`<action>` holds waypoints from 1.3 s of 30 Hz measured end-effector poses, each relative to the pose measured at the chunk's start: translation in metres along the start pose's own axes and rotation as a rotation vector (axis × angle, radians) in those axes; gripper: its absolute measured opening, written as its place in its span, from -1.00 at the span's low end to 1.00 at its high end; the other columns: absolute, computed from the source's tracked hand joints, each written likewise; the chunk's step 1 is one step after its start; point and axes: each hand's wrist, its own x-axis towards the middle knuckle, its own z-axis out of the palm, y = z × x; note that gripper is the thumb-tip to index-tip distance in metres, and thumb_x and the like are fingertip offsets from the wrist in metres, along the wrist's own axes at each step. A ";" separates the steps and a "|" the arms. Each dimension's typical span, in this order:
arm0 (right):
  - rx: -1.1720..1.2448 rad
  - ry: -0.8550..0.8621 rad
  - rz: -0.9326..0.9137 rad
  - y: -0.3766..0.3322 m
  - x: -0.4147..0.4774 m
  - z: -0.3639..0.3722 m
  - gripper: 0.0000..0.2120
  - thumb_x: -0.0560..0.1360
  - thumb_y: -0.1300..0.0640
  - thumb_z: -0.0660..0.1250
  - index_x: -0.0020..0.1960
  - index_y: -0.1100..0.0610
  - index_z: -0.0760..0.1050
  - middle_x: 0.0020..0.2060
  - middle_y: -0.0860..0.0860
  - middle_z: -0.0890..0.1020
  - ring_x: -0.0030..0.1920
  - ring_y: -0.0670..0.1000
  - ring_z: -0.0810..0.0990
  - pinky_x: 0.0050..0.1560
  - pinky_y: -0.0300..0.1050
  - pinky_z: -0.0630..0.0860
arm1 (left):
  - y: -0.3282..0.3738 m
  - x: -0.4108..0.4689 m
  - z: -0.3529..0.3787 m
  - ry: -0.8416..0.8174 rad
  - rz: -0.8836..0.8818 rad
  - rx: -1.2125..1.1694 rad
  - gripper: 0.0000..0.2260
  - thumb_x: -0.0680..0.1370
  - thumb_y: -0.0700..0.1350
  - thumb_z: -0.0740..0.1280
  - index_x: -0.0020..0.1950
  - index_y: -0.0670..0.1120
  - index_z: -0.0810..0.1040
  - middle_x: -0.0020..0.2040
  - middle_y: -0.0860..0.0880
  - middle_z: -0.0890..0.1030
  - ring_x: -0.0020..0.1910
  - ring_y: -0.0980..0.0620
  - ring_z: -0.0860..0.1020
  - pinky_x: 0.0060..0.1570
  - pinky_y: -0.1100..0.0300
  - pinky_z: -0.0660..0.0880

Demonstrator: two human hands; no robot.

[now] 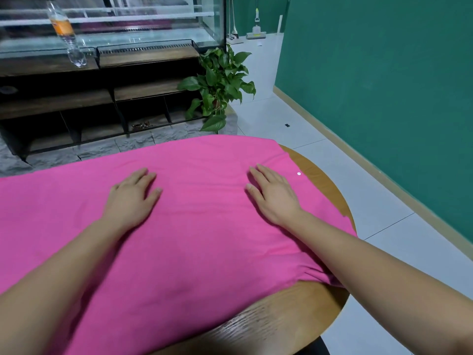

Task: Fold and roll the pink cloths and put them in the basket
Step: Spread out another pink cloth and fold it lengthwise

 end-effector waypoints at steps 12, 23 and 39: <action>0.010 -0.013 0.346 0.089 -0.099 -0.061 -0.45 0.57 -0.08 0.38 0.52 0.02 0.41 0.30 0.11 0.50 0.34 0.21 0.44 0.39 0.12 0.33 | 0.164 -0.046 0.023 -0.147 0.456 -0.095 -0.30 0.58 0.39 -0.02 0.63 0.08 0.34 0.66 0.02 0.28 0.64 0.01 0.23 0.53 -0.06 0.23; 0.646 0.021 0.593 0.109 -0.182 -0.094 -0.67 0.52 -0.06 0.52 0.25 -0.14 0.54 -0.11 -0.05 0.70 -0.06 0.00 0.69 0.00 0.03 0.62 | 0.242 -0.105 0.032 -0.245 0.704 -0.145 -0.35 0.64 0.39 -0.04 0.65 0.13 0.29 0.69 0.10 0.20 0.67 0.12 0.12 0.58 0.08 0.08; 1.016 -0.227 0.642 0.130 -0.229 -0.086 -0.83 0.57 0.06 0.49 -0.11 0.11 0.56 -0.15 0.01 0.64 -0.07 -0.02 0.57 0.11 0.00 0.44 | 0.266 -0.133 0.006 -0.301 0.712 -0.299 -0.40 0.66 0.42 0.08 0.60 0.14 0.33 0.56 0.16 0.39 0.53 0.16 0.35 0.54 0.00 0.31</action>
